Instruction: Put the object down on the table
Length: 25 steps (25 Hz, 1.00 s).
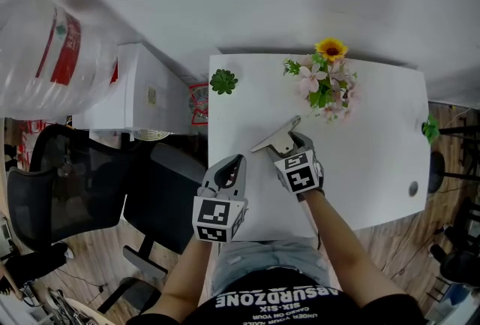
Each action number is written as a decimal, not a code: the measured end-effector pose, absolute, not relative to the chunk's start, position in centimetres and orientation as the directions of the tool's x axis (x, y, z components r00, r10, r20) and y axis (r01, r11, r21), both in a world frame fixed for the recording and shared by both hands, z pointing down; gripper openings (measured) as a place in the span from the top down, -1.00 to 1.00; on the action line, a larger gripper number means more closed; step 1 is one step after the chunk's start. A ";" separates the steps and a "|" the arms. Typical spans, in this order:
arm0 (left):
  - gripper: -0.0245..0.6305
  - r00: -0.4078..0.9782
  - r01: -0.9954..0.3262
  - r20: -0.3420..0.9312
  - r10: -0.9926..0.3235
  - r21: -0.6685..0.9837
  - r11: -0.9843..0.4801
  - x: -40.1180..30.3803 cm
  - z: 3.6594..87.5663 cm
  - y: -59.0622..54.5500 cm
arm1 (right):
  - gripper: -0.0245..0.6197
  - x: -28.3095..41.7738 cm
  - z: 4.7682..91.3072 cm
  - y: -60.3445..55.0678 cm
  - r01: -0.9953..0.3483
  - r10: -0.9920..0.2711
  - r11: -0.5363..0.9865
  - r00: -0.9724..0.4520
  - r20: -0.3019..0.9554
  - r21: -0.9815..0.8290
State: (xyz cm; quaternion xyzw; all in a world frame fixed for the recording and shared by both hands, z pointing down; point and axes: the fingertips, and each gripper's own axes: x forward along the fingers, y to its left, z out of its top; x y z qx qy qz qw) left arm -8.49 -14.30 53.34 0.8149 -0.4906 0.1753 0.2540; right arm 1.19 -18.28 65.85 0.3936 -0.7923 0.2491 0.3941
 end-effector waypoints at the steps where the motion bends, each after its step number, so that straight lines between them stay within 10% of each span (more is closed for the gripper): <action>1: 0.91 0.456 -0.889 0.534 -0.712 0.242 -0.388 -8.6 53.3 -14.3 | 0.02 1.2 65.6 -18.3 -0.821 -0.432 0.564 -0.383 0.817 -0.087; 25: 0.91 0.448 -0.893 0.496 -0.744 0.225 -0.389 -8.7 50.7 -13.0 | 0.08 0.9 56.8 -17.4 -0.834 -0.567 0.546 -0.441 0.696 -0.083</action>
